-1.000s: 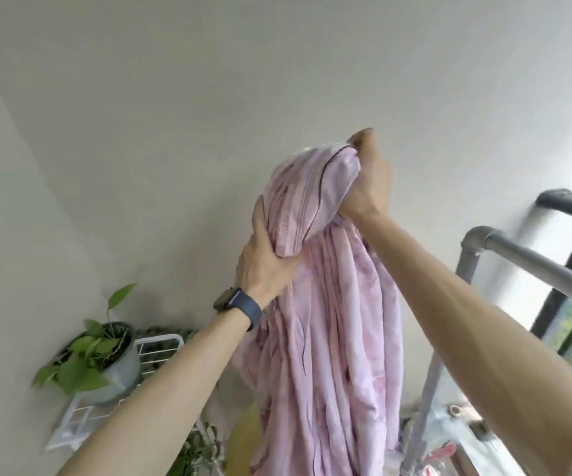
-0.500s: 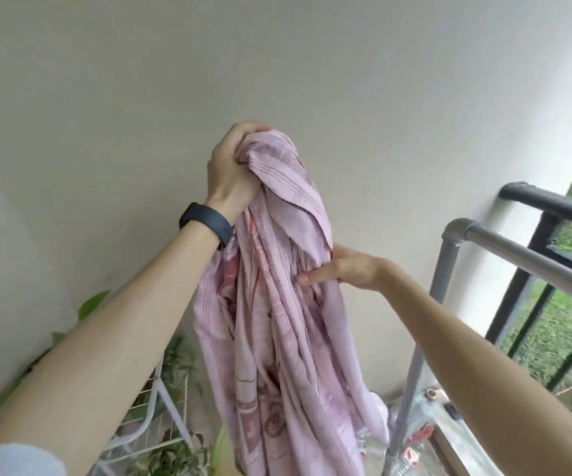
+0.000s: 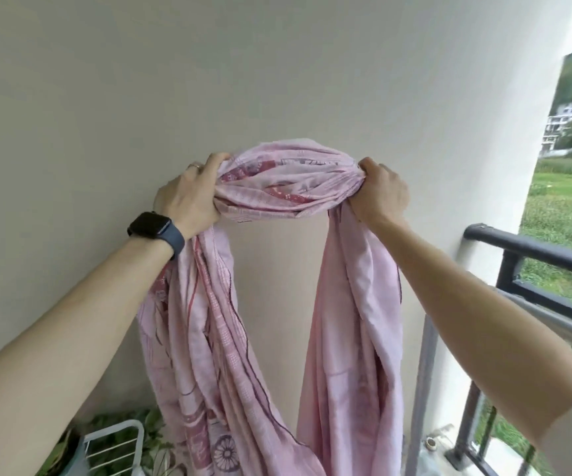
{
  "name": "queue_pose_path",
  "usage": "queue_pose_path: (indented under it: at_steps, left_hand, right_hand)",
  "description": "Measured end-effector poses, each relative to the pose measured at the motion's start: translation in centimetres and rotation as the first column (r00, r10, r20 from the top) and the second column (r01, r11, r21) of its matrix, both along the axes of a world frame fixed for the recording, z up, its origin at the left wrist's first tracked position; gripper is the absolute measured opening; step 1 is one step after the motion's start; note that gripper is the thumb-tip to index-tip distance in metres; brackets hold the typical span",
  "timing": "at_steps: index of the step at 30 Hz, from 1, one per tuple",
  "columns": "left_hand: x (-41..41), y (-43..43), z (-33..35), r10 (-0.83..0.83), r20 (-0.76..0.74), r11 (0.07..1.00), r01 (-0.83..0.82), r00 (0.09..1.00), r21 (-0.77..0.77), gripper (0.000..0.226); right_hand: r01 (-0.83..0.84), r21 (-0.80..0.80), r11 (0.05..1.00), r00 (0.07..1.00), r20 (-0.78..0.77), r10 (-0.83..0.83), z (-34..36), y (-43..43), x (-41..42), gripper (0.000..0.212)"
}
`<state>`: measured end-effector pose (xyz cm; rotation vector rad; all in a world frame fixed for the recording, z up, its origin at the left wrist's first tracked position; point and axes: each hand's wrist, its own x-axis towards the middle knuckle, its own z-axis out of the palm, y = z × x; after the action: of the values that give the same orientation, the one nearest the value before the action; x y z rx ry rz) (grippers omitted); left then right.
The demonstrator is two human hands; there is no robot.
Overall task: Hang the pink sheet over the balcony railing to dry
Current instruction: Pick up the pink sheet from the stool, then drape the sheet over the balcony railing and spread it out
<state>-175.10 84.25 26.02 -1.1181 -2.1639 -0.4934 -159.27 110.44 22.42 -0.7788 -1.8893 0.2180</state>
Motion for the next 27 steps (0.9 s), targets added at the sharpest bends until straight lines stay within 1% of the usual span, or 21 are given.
queue_pose_path:
  at_steps: [2,4,6,7,8,9,11,15,17,20,23,25,27]
  left_hand:
    - [0.0,1.2,0.2,0.015,0.101,1.000,-0.014,0.995,-0.014,0.073]
    - [0.1,2.8,0.4,-0.025,0.251,1.000,0.022,0.968,0.013,0.064]
    - [0.3,4.7,0.5,-0.090,0.356,0.996,0.081,0.930,0.040,0.058]
    - [0.6,5.6,0.5,-0.134,0.399,0.991,0.128,0.907,0.042,0.059]
    - [1.1,6.6,0.6,-0.188,0.443,0.981,0.192,0.877,0.037,0.064]
    - [1.6,7.5,0.7,-0.249,0.489,0.963,0.267,0.836,0.035,0.074]
    - [3.0,9.2,1.1,-0.378,0.558,0.911,0.403,0.739,0.084,0.090]
    - [8.2,12.4,2.3,-0.581,0.578,0.795,0.551,0.573,0.254,0.102]
    - [11.5,13.6,2.6,-0.645,0.590,0.731,0.619,0.486,0.288,0.113]
    - [15.9,14.9,2.0,-0.702,0.624,0.603,0.753,0.345,0.262,0.120]
    - [19.9,15.9,0.8,-0.727,0.631,0.472,0.865,0.271,0.173,0.119]
    - [22.5,16.4,0.3,-0.734,0.643,0.421,0.890,0.220,0.176,0.116]
    - [25.2,16.2,-0.7,-0.744,0.639,0.409,0.888,0.193,0.209,0.112]
  right_hand:
    - [0.062,-0.006,0.998,0.998,0.009,-0.062,0.1,0.2,-0.7,0.026]
    - [0.097,-0.093,0.991,0.994,0.066,-0.091,0.1,0.9,-1.0,0.028]
    - [0.093,-0.193,0.977,0.992,0.098,-0.075,0.2,1.8,-0.5,0.031]
    - [0.084,-0.236,0.968,0.994,0.094,-0.063,0.3,2.3,0.0,0.033]
    - [0.077,-0.276,0.958,0.996,0.073,-0.059,0.6,2.9,0.7,0.034]
    - [0.073,-0.308,0.949,0.997,0.039,-0.065,1.0,3.5,1.5,0.034]
    - [0.075,-0.357,0.931,0.995,-0.036,-0.094,1.9,4.8,3.6,0.034]
    - [0.146,-0.367,0.919,0.966,-0.148,-0.213,3.7,6.8,9.7,0.030]
    - [0.218,-0.350,0.911,0.947,-0.149,-0.284,3.6,7.3,13.4,0.026]
    - [0.327,-0.354,0.876,0.924,-0.075,-0.375,2.5,7.4,19.6,0.022]
    - [0.408,-0.383,0.829,0.896,-0.003,-0.443,0.9,6.2,26.0,0.019]
    - [0.430,-0.421,0.798,0.879,-0.007,-0.477,-0.1,4.7,30.0,0.020]
    - [0.482,-0.433,0.762,0.849,0.015,-0.528,-0.8,2.7,33.5,0.022]
